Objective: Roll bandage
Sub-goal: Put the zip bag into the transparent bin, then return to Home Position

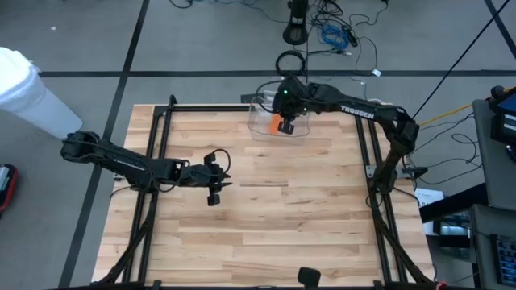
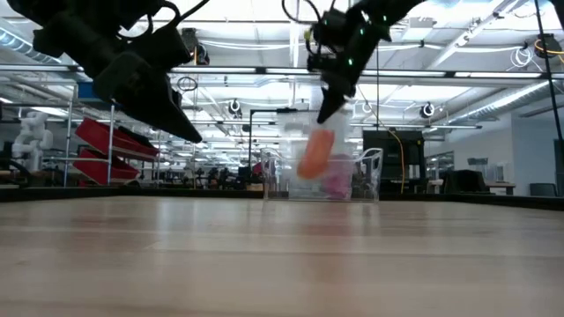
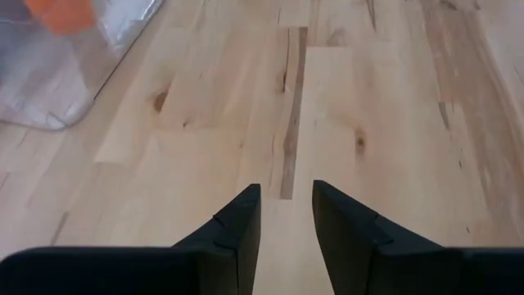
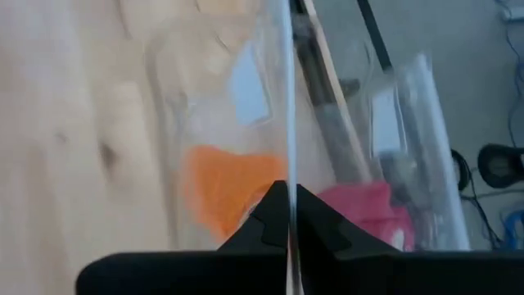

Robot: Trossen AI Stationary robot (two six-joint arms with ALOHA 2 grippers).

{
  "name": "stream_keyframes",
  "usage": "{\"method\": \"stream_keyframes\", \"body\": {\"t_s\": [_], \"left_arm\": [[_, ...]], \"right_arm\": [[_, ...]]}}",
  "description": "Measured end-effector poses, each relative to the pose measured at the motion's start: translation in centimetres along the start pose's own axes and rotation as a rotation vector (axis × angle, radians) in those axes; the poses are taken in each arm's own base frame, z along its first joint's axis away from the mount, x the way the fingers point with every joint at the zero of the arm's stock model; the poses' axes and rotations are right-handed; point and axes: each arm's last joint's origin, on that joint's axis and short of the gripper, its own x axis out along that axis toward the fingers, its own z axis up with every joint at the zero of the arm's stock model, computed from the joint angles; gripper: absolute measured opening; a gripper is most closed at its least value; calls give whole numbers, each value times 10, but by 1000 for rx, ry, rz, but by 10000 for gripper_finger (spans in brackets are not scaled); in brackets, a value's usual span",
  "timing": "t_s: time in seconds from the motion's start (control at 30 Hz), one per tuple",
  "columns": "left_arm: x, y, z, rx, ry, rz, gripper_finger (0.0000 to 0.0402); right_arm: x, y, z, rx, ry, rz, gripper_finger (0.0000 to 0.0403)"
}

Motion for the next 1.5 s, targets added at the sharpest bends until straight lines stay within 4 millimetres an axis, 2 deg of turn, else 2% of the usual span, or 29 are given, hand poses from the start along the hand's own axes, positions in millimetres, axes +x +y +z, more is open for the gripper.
{"method": "stream_keyframes", "body": {"t_s": [0.1,0.3,0.4,0.5,0.67,0.83,1.03,1.13,1.27,1.37,1.5], "left_arm": [[0,0,-3,2,9,0,118],[1,0,-2,-3,-9,-6,118],[1,0,-1,-4,-11,-8,118],[0,-1,-2,-8,0,-21,118],[0,-1,-2,-4,-4,-25,118],[0,-1,-2,-24,-4,-25,118],[0,0,0,-24,-30,-2,118],[0,-1,5,-1,-80,-2,118],[-7,-1,10,29,-127,-10,118],[-18,-2,14,30,-161,-24,118],[-38,-4,16,53,-203,-55,118]], "right_arm": [[15,-4,-13,-5,16,-28,0],[35,-8,-23,-29,-67,-96,0],[41,-13,-30,27,-74,-120,0],[44,-9,-38,13,-2,-130,0],[45,-10,-41,17,12,-142,3],[44,-13,-34,-33,-50,-169,42],[43,-16,-31,-32,-68,-223,120],[32,-18,-29,44,-88,-269,148],[2,-15,-17,76,-259,-183,146],[-31,-7,-11,65,-345,-175,127],[-85,5,-11,64,-448,-172,99]]}}
